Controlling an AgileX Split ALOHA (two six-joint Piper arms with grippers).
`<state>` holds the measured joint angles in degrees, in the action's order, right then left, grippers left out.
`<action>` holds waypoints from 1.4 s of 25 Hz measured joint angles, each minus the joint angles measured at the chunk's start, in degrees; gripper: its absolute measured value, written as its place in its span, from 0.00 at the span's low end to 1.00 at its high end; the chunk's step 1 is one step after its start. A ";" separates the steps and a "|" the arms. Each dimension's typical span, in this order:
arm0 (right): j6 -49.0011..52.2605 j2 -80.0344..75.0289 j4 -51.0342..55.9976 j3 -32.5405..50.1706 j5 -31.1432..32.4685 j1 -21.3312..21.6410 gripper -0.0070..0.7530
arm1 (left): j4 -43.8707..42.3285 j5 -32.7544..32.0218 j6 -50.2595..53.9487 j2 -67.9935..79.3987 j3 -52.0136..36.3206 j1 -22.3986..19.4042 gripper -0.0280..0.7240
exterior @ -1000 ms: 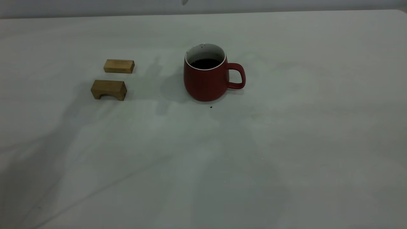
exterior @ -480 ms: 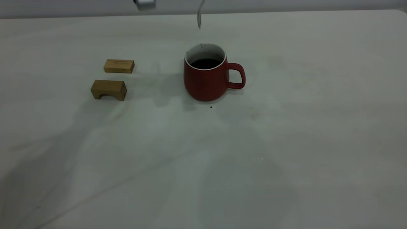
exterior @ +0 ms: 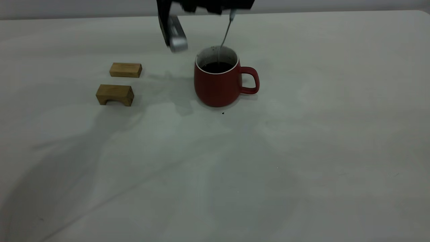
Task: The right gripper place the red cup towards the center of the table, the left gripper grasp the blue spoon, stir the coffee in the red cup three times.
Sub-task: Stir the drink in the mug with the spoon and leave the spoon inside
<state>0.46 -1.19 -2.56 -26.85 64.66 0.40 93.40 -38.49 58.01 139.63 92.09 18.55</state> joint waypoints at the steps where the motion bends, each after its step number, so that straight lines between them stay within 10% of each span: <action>1: 0.00 0.00 0.00 0.00 0.00 0.00 0.75 | 1.54 0.44 -1.38 1.14 0.37 0.13 0.23; 24: 0.00 0.00 0.00 0.00 0.00 0.00 0.75 | 4.16 0.57 -5.73 5.02 3.71 0.89 0.23; 35: -0.04 0.00 0.00 0.00 0.00 0.00 0.75 | -9.44 -6.66 8.77 4.97 3.75 -2.24 0.23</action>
<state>0.43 -1.19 -2.56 -26.85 64.66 0.40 83.96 -45.14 66.78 144.61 95.84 16.31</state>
